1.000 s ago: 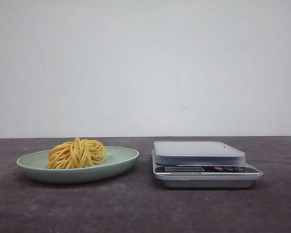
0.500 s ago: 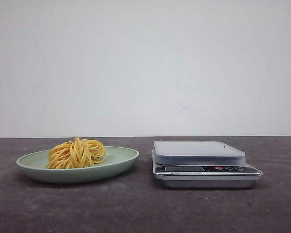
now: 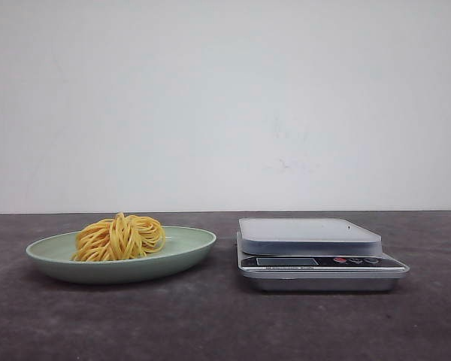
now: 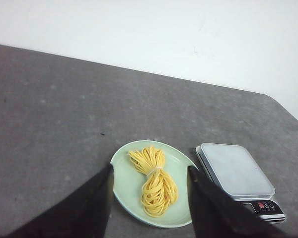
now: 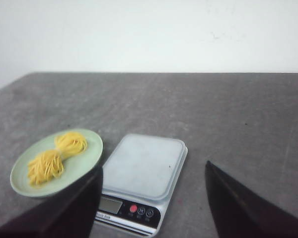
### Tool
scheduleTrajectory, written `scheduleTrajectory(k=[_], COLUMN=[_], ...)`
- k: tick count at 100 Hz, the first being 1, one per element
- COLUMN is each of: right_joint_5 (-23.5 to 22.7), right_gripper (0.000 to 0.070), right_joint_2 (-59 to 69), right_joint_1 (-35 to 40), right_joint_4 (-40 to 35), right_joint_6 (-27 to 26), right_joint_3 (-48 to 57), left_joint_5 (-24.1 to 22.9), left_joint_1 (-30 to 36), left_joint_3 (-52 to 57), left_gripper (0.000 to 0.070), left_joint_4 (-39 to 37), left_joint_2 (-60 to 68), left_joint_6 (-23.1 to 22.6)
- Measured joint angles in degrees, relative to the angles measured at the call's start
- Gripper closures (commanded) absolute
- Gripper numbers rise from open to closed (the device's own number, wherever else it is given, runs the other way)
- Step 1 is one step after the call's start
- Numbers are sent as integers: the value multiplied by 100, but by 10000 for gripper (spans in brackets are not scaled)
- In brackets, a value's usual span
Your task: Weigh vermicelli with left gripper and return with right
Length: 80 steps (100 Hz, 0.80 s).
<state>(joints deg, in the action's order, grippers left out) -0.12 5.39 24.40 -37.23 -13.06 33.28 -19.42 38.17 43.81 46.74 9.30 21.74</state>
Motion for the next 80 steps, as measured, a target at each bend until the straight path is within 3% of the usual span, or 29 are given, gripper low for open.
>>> scheduleTrajectory(k=[1,4,80], right_joint_5=[2,2,7], right_gripper=[543,700,694], right_joint_2=[0,0,0], right_joint_1=[0,2,2], right_joint_4=[0,17,149], right_joint_6=[-20,-57,-203], right_joint_3=[-2,-4,-4], left_joint_5=[0,0,2], left_joint_1=[0,0,0], left_joint_3=[0,0,0], left_gripper=[571,691,689], left_joint_4=[-2,-11,-199], left_joint_2=[0,0,0], left_joint_6=[-9,-28,-116])
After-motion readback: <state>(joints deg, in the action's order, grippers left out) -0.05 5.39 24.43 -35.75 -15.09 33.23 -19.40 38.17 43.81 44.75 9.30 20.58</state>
